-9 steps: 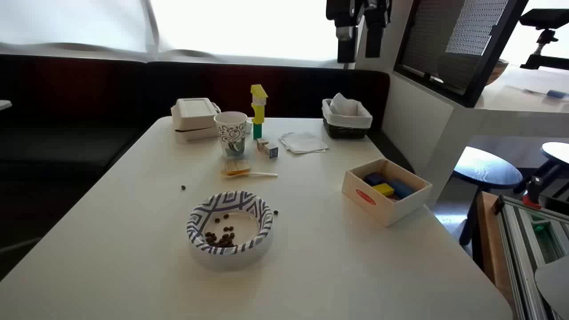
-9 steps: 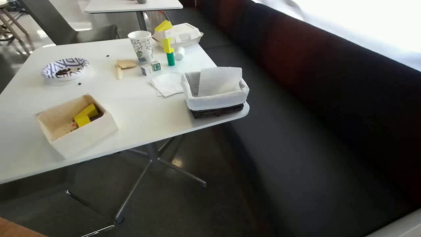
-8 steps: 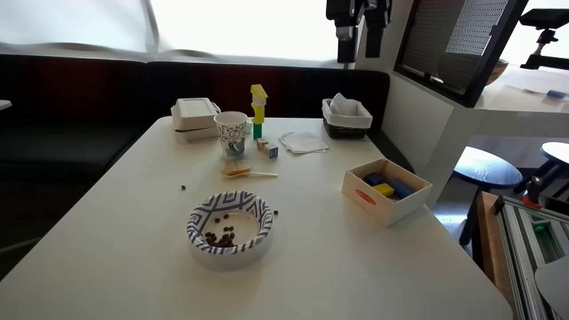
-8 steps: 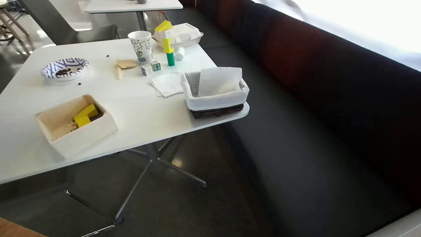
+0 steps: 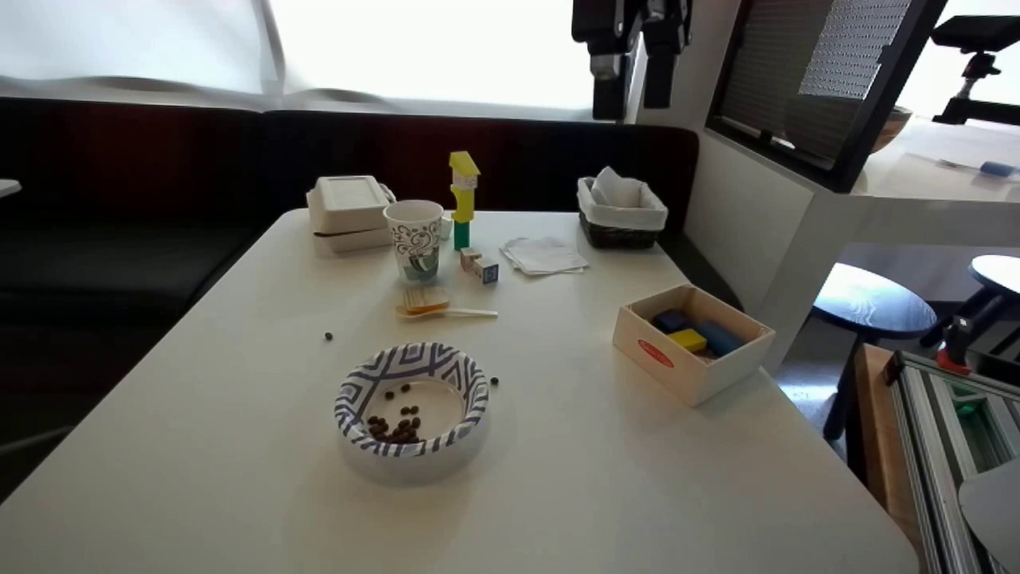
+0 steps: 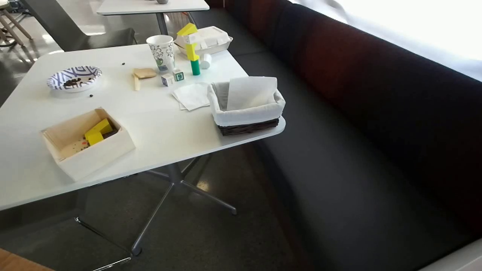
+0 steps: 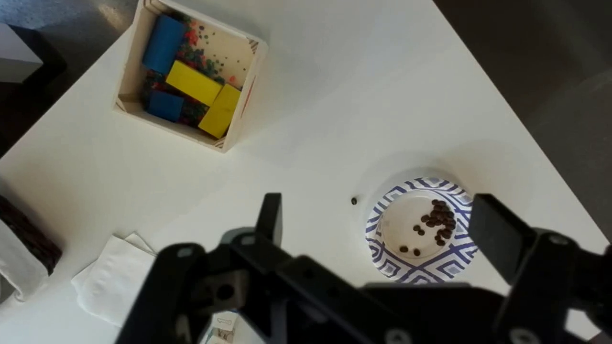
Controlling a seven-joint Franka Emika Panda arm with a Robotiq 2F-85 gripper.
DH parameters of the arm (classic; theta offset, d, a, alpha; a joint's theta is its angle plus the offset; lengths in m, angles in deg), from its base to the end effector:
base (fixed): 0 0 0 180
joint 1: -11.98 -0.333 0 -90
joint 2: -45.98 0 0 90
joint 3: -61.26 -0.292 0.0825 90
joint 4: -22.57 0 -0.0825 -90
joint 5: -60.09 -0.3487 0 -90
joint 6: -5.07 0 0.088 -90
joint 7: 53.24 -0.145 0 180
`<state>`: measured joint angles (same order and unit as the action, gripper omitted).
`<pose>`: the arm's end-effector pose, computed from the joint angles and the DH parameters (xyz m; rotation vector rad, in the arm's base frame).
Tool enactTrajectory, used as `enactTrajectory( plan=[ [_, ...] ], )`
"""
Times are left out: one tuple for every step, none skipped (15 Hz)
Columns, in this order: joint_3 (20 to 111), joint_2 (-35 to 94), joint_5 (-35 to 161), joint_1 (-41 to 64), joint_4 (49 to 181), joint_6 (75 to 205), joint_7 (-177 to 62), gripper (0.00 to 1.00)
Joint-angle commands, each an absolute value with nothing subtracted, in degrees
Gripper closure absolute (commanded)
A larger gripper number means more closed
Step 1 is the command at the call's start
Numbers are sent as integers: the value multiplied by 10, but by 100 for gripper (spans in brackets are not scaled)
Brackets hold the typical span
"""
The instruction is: Pour the contents in the bowl into the coffee cup.
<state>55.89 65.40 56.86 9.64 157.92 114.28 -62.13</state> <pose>0.3966 0.0599 0.4026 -3.1310 0.0774 0.1882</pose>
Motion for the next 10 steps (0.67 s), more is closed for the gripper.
enactTrajectory(
  plan=[
    [529,611,566,76,1571,1197,-658,0],
    [523,600,568,71,1569,1213,-665,0],
    [514,586,574,68,1566,1241,-678,0],
    [509,574,569,63,1565,1265,-687,0],
    [502,559,570,59,1563,1296,-702,0],
    [498,545,570,55,1561,1319,-709,0],
    [495,527,565,51,1559,1348,-714,0],
    [493,511,569,49,1557,1373,-722,0],
    [491,490,568,45,1554,1395,-729,0],
    [490,471,571,42,1550,1414,-739,0]
  ],
)
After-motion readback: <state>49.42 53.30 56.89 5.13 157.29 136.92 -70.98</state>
